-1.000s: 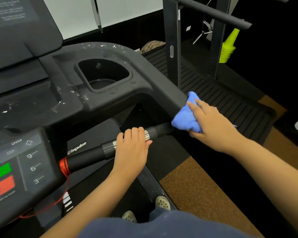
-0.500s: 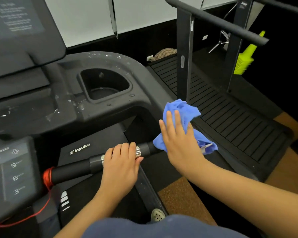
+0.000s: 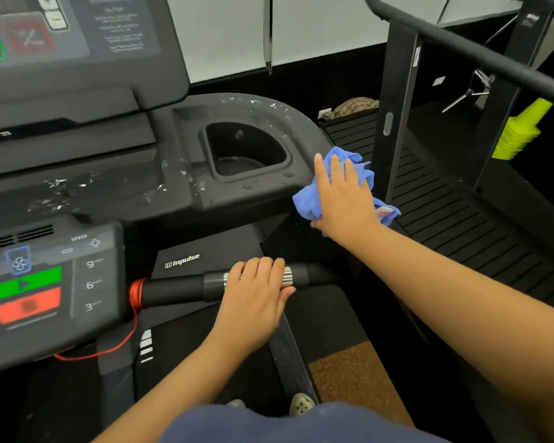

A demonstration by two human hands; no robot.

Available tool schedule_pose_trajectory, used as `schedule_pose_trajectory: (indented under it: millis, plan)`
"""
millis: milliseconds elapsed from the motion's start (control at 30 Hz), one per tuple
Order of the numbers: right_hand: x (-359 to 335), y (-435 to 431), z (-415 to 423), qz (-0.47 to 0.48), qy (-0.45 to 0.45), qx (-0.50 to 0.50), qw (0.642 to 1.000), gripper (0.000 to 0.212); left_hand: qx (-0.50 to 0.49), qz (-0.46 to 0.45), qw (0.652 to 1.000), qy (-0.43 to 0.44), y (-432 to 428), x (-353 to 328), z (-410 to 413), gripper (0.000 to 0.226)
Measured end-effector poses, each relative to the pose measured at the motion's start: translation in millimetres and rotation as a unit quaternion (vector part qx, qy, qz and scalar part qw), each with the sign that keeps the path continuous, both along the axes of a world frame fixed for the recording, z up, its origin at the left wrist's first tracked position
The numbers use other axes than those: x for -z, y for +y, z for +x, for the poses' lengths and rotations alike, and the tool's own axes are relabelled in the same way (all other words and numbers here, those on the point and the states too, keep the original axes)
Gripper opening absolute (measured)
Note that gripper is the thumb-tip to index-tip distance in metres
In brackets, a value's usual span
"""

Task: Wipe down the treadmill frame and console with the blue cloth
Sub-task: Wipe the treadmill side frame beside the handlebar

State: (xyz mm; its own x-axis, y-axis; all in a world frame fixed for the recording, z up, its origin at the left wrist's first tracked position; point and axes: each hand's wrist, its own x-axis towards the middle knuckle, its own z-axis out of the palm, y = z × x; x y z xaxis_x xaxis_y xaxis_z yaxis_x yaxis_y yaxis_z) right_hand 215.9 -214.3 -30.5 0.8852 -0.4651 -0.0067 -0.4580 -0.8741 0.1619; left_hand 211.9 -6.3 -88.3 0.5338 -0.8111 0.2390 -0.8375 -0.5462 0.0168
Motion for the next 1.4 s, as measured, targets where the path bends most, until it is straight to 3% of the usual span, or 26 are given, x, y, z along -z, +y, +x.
schedule_pose_trajectory:
  millis: [100,233,467,600,700,800,933,1033,1400]
  plan:
    - [-10,-21,12,0.118,-0.073,0.043,0.989,0.106,0.006,0.0,1.0,-0.002,1,1,1,0.048]
    - [-22,-44,-7,0.317,-0.128,0.074,0.937,0.094,0.011,-0.006,1.0,-0.003,1,1,1,0.048]
    - [-29,-15,-102,0.343,-0.114,0.12,0.925,0.075,0.011,-0.004,1.0,0.009,1,0,1,0.048]
    - [-31,19,-145,0.275,-0.098,0.11,0.95,0.066,0.013,0.002,1.0,0.019,2,0,2,0.049]
    - [-14,37,-154,0.078,-0.011,0.07,0.994,0.082,0.018,0.003,1.0,0.021,2,0,3,0.05]
    - [6,49,-148,-0.005,0.005,0.036,0.999,0.097,0.028,-0.005,0.999,0.015,2,0,4,0.049]
    - [11,62,-118,-0.068,0.06,0.02,0.996,0.093,0.038,-0.004,0.999,0.009,3,1,5,0.049]
    - [5,60,-103,-0.084,0.1,0.011,0.991,0.084,0.035,-0.007,0.999,0.012,3,1,5,0.049]
    - [2,36,-48,-0.063,0.038,0.054,0.996,0.089,0.029,-0.01,0.999,0.016,3,2,4,0.05]
